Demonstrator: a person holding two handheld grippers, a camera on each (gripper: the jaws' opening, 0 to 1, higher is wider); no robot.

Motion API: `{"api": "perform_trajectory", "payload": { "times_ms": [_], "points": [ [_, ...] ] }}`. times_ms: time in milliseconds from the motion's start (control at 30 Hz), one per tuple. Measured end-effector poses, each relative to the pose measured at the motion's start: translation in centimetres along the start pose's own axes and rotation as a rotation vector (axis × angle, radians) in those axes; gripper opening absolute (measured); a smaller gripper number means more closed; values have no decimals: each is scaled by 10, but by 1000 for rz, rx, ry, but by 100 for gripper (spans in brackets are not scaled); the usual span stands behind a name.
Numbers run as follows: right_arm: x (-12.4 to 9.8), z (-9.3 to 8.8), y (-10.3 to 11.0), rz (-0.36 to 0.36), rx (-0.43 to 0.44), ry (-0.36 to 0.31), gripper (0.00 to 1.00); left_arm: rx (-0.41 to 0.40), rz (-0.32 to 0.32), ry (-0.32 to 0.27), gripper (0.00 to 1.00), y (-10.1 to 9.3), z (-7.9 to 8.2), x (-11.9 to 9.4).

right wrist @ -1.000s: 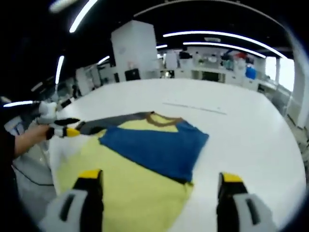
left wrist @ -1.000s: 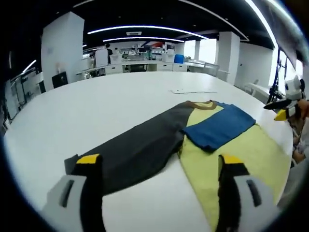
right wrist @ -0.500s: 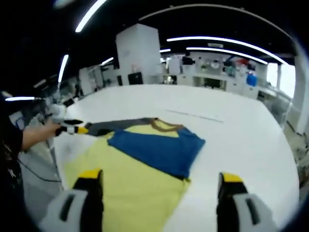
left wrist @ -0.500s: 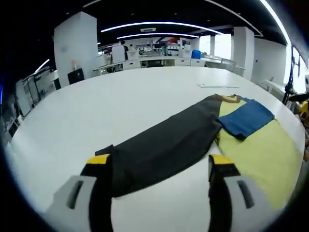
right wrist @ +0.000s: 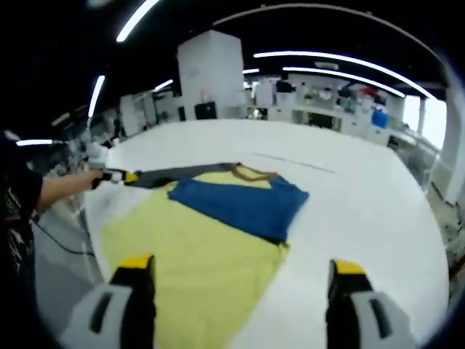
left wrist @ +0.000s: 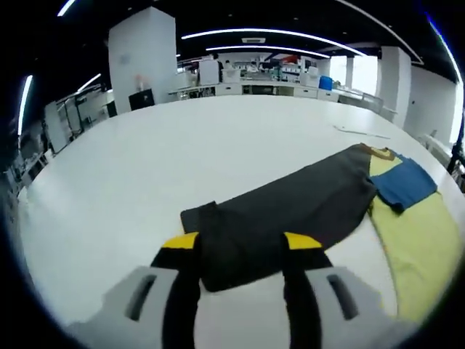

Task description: Fold the garment on the visible template until the final outline fits inside the template.

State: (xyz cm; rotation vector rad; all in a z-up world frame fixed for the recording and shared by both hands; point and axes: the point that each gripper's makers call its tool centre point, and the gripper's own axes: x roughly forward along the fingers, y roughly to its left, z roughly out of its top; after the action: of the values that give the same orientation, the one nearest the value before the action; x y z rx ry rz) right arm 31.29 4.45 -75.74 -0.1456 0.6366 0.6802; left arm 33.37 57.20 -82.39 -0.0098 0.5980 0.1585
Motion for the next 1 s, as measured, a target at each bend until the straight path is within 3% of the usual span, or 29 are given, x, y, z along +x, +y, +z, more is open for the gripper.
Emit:
{"api": "perform_trajectory", "payload": {
  "times_ms": [267,433,667,1000],
  "points": [
    [-1,-7,-1,-32,-35,33,99,29,18,68,19,-1,-7,7],
    [-1,-8,-2,-40,-37,37,99,-27,56,79,14,-7,-9,-2],
    [-4,-10,-4,-61,-34,44,99,-21,90,107,4,7,-12,2],
    [-2,-8,-2,-62,-40,36,99,-62,77,95,0,14,-8,1]
  ]
}}
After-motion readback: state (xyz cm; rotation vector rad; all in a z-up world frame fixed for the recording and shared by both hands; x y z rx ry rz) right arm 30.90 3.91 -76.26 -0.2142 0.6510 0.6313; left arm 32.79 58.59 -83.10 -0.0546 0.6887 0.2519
